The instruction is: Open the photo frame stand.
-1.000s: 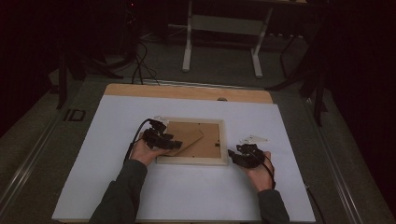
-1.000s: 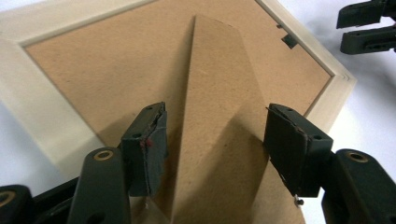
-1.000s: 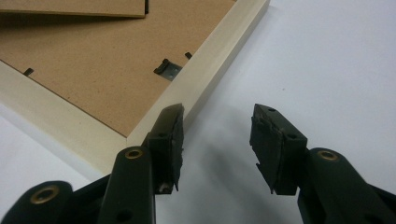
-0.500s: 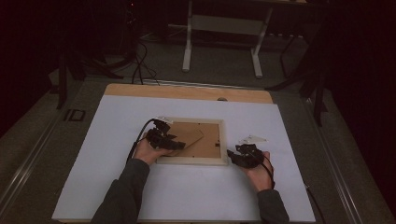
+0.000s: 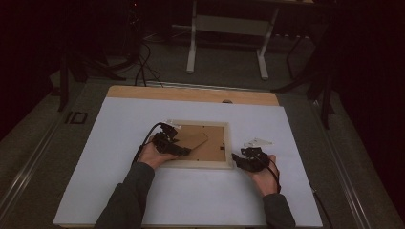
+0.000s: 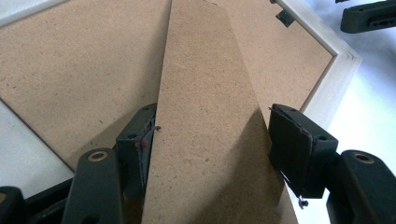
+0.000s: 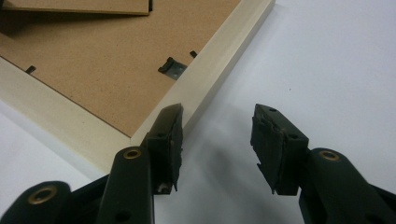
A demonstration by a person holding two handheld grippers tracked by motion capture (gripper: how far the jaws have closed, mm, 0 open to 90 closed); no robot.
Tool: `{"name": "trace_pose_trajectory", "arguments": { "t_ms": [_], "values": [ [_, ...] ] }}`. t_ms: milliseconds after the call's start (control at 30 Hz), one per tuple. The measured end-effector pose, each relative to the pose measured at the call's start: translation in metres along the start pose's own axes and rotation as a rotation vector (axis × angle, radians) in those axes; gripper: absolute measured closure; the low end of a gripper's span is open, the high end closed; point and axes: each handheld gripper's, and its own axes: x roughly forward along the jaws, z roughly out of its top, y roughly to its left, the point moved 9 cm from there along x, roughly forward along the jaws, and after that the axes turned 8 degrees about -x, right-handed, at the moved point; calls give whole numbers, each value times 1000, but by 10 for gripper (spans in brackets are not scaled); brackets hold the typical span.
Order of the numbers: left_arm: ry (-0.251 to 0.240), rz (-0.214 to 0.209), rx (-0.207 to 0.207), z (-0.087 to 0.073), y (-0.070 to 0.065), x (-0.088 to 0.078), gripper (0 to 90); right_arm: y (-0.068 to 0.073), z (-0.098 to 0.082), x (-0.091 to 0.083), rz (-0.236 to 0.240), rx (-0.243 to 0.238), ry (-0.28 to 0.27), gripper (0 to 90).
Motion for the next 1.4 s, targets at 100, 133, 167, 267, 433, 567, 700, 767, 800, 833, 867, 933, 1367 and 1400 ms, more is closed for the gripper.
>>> {"name": "trace_pose_trajectory", "arguments": {
  "t_ms": [100, 133, 167, 267, 433, 567, 700, 767, 800, 833, 867, 933, 1367, 1400],
  "values": [
    [2, 3, 2, 0, 0, 0, 379, 0, 0, 1, 0, -1, 1, 528],
    [2, 4, 2, 0, 0, 0, 379, 0, 0, 1, 1, -2, 1, 528],
    [4, 7, 4, 0, 0, 0, 379, 1, 0, 1, 1, -3, 1, 528],
    [10, 16, 10, 0, 0, 1, 380, 1, 1, 0, 3, -4, 1, 527],
    [11, 16, 1, 0, 0, 1, 385, 2, 1, 0, 5, -3, 1, 526],
    [16, 24, 7, 0, 0, 1, 389, 2, 1, 0, 6, -5, 0, 525],
    [16, 31, 10, 0, 0, 1, 389, 2, 1, 0, 6, -6, 1, 525],
    [17, 35, 11, -1, 0, 1, 390, 2, 1, 0, 6, -5, 3, 524],
    [17, 36, 12, -1, 0, 1, 390, 2, 1, 0, 6, -5, 4, 524],
    [17, 37, 13, -1, 0, 1, 390, 2, 1, 0, 6, -5, 3, 524],
    [17, 40, 18, -1, 0, 1, 390, 2, 1, 0, 6, -4, 2, 524],
    [16, 46, 23, -1, 0, 1, 390, 1, 1, 0, 6, -4, 3, 524],
    [10, 62, 40, 0, -2, 0, 391, 1, 0, -1, 4, 0, 1, 523],
    [8, 64, 43, 0, -3, 0, 391, 1, 0, 0, 4, 0, 2, 523]
  ]
}}
